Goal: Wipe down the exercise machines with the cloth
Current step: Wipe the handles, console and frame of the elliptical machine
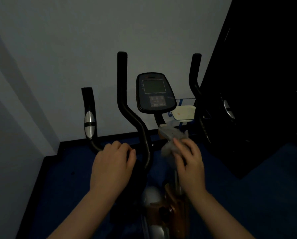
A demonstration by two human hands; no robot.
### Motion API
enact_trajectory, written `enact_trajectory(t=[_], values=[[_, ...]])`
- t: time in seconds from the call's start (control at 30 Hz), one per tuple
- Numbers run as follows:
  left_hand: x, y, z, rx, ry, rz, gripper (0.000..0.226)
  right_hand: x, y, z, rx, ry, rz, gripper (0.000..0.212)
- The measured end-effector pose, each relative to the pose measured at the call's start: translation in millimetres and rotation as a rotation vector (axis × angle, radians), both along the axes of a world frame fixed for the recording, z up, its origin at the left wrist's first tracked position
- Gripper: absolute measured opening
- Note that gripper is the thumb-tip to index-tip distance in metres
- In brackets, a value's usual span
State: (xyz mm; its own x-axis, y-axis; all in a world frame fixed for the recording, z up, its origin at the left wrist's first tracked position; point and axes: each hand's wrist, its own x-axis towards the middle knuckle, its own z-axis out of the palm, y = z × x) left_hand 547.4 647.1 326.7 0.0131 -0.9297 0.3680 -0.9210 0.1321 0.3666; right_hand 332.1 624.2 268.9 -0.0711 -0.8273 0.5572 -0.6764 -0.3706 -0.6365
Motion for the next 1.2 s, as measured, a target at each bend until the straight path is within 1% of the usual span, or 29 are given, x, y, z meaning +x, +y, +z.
enact_trajectory(t=[0.07, 0.1, 0.17, 0.23, 0.3, 0.37, 0.43, 0.5, 0.53, 0.6, 0.63, 0.67, 0.7, 0.73, 0.77, 0.8, 0.83, 0.87, 0.9, 0.97, 1.03, 1.07, 1.13, 1.2], values=[[0.6, 0.4, 0.1, 0.01, 0.01, -0.001, 0.023, 4.9, -27.0, 17.8, 0.097, -0.089, -0.05, 0.034], [1.2, 1.7, 0.3, 0.015, 0.043, 0.01, 0.019, 10.9, -37.7, 26.7, 0.136, -0.063, -0.068, 0.031], [3.5, 5.6, 1.2, 0.015, 0.16, 0.038, 0.012, 23.4, -42.8, 33.0, 0.108, 0.16, -0.066, 0.026], [6.2, 7.9, 0.5, 0.007, 0.299, 0.061, 0.013, 21.2, -36.7, 27.8, 0.059, 0.334, 0.023, 0.032], [9.0, 9.4, -3.5, 0.005, 0.36, 0.064, 0.014, 1.7, -32.7, 25.3, 0.013, 0.428, 0.112, 0.039], [11.8, 14.4, -10.7, 0.003, 0.39, 0.071, 0.016, -9.2, -38.1, 29.8, -0.014, 0.484, 0.136, 0.034], [12.8, 20.1, -18.6, 0.005, 0.419, 0.098, 0.019, 3.9, -44.0, 35.7, 0.034, 0.422, 0.102, 0.023], [12.4, 24.0, -23.7, -0.037, 0.397, 0.112, 0.021, 23.8, -46.4, 37.2, 0.087, 0.386, 0.057, 0.022], [12.1, 25.1, -23.9, -0.053, 0.393, 0.12, 0.02, 29.1, -45.1, 39.2, 0.114, 0.363, 0.068, 0.021], [11.7, 24.8, -23.6, -0.068, 0.365, 0.129, 0.019, 26.4, -41.8, 51.2, 0.177, 0.206, 0.119, 0.022], [11.6, 24.6, -23.7, -0.079, 0.342, 0.132, 0.017, 23.7, -39.9, 58.9, 0.172, 0.101, 0.152, 0.022], [11.7, 24.2, -24.3, -0.09, 0.325, 0.134, 0.016, 22.5, -37.9, 66.3, 0.11, 0.046, 0.189, 0.023], [11.8, 23.4, -25.3, -0.102, 0.316, 0.135, 0.015, 24.7, -36.2, 73.6, 0.016, 0.089, 0.22, 0.025], [11.7, 23.3, -25.8, -0.116, 0.314, 0.136, 0.015, 30.0, -35.5, 78.9, -0.063, 0.214, 0.265, 0.027], [11.5, 23.4, -25.9, -0.129, 0.318, 0.141, 0.014, 36.0, -37.5, 79.5, -0.126, 0.383, 0.327, 0.029], [11.0, 24.3, -25.6, -0.145, 0.322, 0.147, 0.013, 40.6, -40.5, 76.3, -0.161, 0.545, 0.392, 0.03], [10.3, 25.3, -25.1, -0.158, 0.324, 0.157, 0.014, 42.9, -45.3, 70.3, -0.158, 0.645, 0.46, 0.031], [9.5, 26.3, -24.5, -0.169, 0.322, 0.167, 0.014, 43.8, -50.9, 64.2, -0.123, 0.672, 0.518, 0.033], [9.0, 27.5, -24.2, -0.176, 0.321, 0.176, 0.014, 45.0, -55.8, 59.6, -0.078, 0.65, 0.563, 0.033], [8.2, 28.3, -24.5, -0.19, 0.315, 0.187, 0.014, 57.9, -60.2, 58.4, -0.019, 0.584, 0.605, 0.03], [7.8, 27.7, -26.5, -0.212, 0.29, 0.191, 0.014, 76.7, -64.4, 65.7, 0.022, 0.571, 0.638, 0.028], [7.9, 28.0, -27.5, -0.215, 0.283, 0.192, 0.015, 82.1, -67.1, 70.5, 0.048, 0.591, 0.653, 0.029], [8.6, 27.9, -28.6, -0.21, 0.285, 0.189, 0.016, 78.9, -69.4, 82.1, 0.116, 0.717, 0.678, 0.032], [8.4, 27.0, -29.1, -0.2, 0.289, 0.189, 0.015, 66.1, -71.0, 89.3, 0.12, 0.817, 0.702, 0.035]])
